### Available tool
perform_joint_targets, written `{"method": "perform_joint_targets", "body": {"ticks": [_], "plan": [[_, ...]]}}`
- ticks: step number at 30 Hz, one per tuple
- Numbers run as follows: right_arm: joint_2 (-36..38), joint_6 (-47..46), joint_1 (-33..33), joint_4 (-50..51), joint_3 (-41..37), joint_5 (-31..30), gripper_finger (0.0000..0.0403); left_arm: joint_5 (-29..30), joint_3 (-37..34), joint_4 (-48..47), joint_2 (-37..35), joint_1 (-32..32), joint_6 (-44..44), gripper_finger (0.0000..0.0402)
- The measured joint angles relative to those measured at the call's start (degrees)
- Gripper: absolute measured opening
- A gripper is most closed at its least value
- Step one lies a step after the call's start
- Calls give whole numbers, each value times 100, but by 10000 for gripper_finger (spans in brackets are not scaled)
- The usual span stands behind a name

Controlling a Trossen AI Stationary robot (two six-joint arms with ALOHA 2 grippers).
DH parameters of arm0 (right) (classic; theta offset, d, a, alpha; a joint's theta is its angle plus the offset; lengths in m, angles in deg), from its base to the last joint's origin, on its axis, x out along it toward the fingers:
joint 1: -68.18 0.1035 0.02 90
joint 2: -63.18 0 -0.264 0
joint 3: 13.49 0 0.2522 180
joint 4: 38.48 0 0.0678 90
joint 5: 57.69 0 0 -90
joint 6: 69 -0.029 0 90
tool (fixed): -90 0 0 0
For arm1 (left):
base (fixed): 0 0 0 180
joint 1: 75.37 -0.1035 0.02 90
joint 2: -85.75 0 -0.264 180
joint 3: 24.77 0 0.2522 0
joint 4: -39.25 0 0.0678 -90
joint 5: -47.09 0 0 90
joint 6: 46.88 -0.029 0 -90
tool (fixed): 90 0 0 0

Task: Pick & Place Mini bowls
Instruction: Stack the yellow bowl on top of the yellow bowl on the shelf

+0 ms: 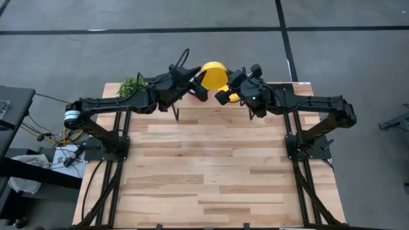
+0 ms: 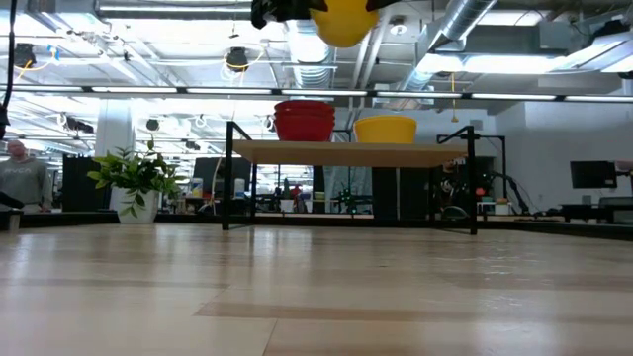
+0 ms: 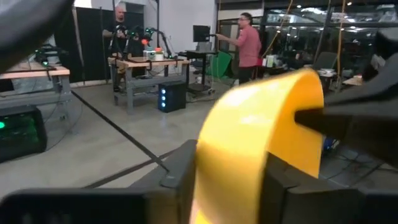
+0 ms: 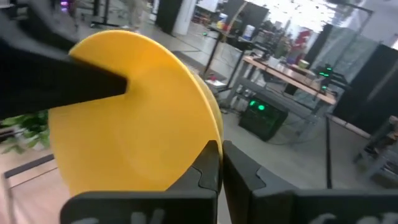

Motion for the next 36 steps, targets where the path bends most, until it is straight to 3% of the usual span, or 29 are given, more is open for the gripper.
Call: {"method": "perform_joint_targets", "body": {"ticks": [7, 14, 17, 20, 27, 36], "plan": [[19, -348, -93, 436, 0, 202, 1, -58, -8, -45, -286, 4, -183, 198], [255, -495, -521, 1154, 82, 758, 1, 67, -22, 6, -952, 132, -764, 241], [335, -995, -967, 2121, 473, 1520, 1, 20, -192, -204, -1212, 233, -716, 247], [332, -1389, -1575, 2997, 885, 2688, 1, 11, -481, -194, -1568, 347, -647, 248], [289, -1743, -2894, 3742, 1384, 5093, 1, 1, -1361, -273, -2278, 729, -631, 248], [185, -2010, -3864, 4388, 1493, 6423, 0, 4, -2335, -224, -2936, 1324, -402, 248]]}}
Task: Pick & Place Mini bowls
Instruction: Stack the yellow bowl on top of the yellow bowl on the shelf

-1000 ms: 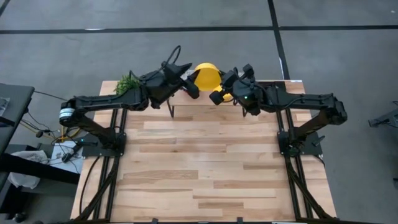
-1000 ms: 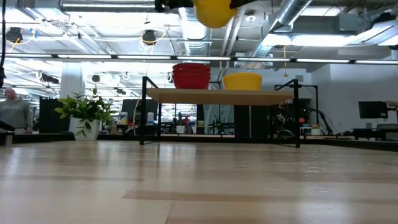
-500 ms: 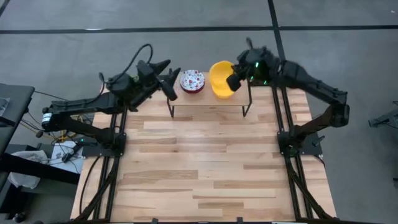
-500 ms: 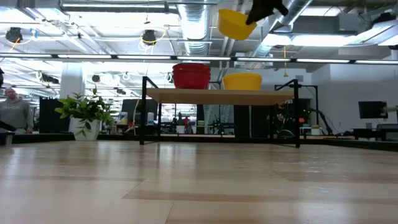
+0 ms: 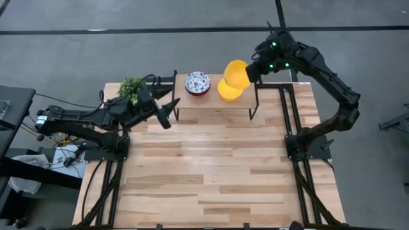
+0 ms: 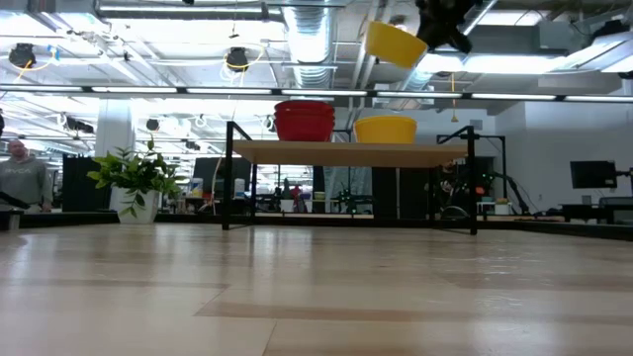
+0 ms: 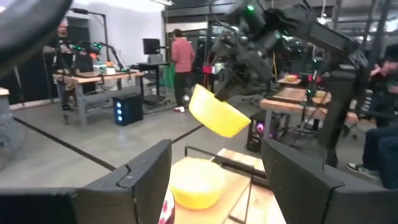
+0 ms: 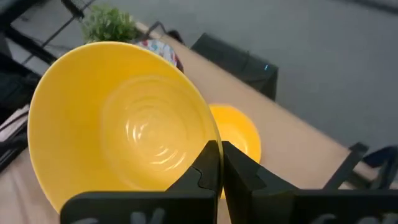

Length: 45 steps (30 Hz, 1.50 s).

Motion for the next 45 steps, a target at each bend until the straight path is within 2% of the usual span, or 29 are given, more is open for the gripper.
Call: {"method": "perform_joint_targets", "body": {"ticks": [4, 8, 16, 23, 27, 35, 45], "plan": [[-186, 2, -123, 180, 2, 322, 0, 0, -365, -50, -174, 182, 24, 246], [-480, 16, -147, 418, 124, 337, 0, -171, -687, -3, -363, 353, 108, 247], [-1401, 381, -209, 1353, 1387, 352, 0, -1334, -1541, 8, -931, 381, 127, 246], [-2200, 702, -338, 2199, 2377, 475, 0, -2383, -2120, 111, -1720, -36, 279, 246], [-2355, 777, -344, 2316, 2453, 515, 0, -2466, -2379, 123, -1934, -160, 284, 247], [-2342, 736, -405, 2364, 2225, 510, 0, -2477, -2639, 120, -1935, -164, 542, 246], [-2602, 725, -504, 2192, 2175, 512, 0, -2475, -2661, 161, -1930, -164, 602, 247]]}}
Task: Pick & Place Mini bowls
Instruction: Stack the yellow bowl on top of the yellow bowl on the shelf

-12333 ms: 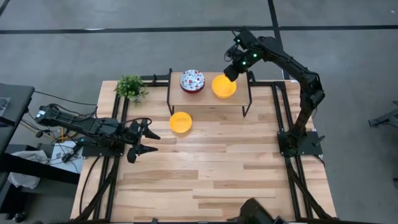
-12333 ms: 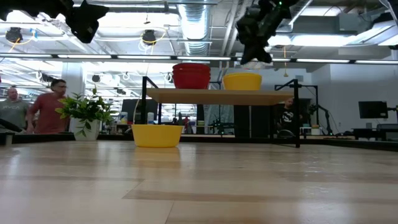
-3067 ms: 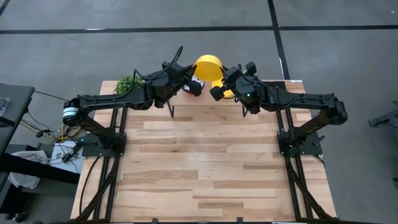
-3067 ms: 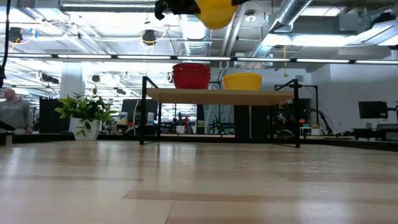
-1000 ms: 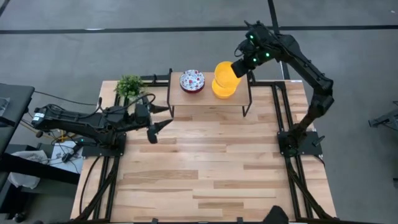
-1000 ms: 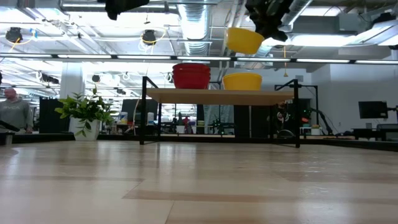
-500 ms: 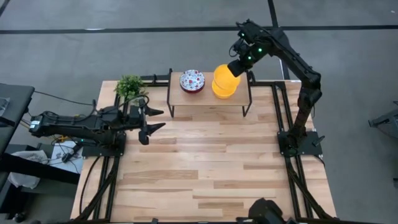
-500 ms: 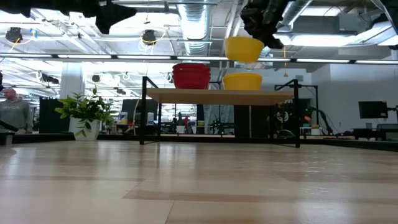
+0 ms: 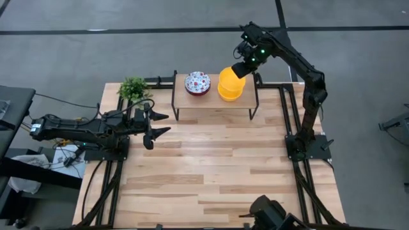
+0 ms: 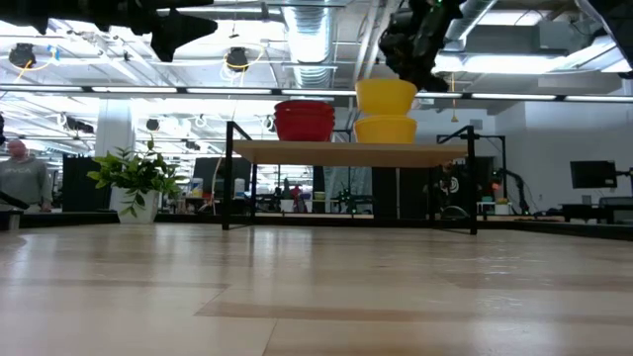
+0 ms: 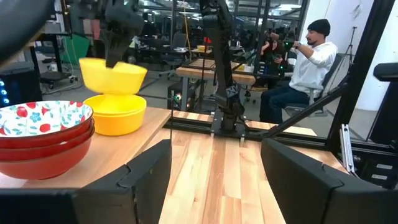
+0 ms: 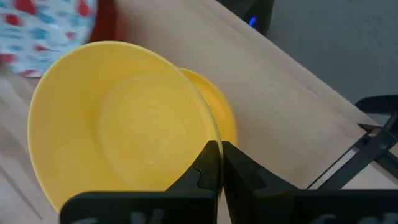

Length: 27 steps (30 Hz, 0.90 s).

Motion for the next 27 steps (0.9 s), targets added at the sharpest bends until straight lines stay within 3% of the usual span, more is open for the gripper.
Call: {"method": "perform_joint_targets", "body": {"ticks": [27], "plan": [[-468, 98, 73, 126, -2, -204, 0, 9, 0, 42, 4, 13, 24, 246]]}}
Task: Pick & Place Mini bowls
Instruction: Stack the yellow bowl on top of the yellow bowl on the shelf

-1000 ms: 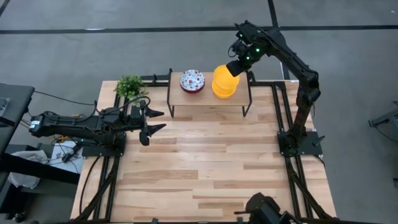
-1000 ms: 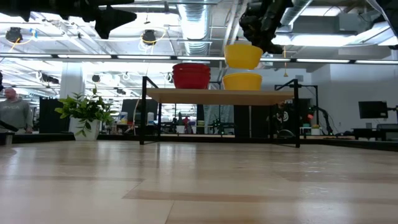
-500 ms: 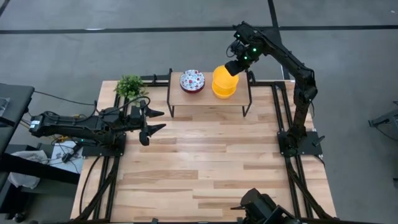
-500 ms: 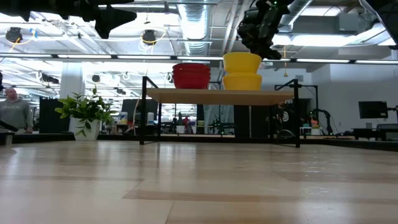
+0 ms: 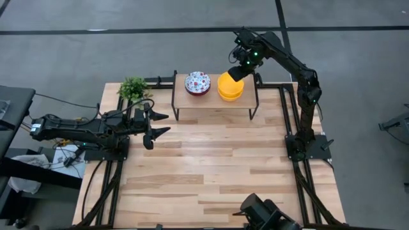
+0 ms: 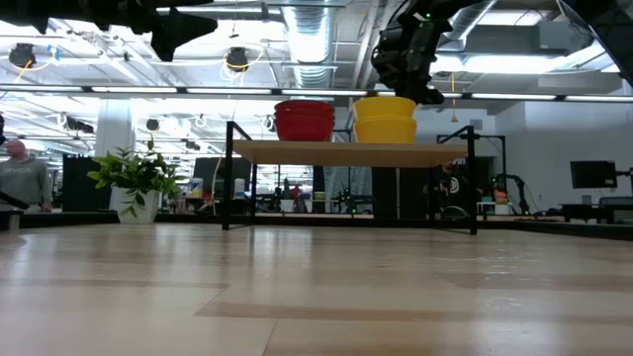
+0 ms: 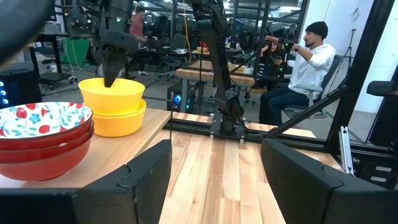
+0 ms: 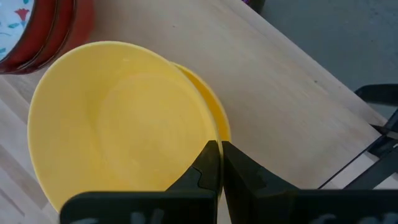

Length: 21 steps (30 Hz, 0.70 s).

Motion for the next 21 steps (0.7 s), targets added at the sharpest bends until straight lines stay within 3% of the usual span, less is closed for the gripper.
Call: {"method": "perform_joint_targets", "body": {"ticks": [10, 21], "plan": [[0, 119, 83, -4, 0, -6, 8, 0, 0, 1, 0, 0, 0, 246], [0, 256, 227, -6, 0, -565, 68, 0, 0, 2, 0, 0, 10, 247]]}}
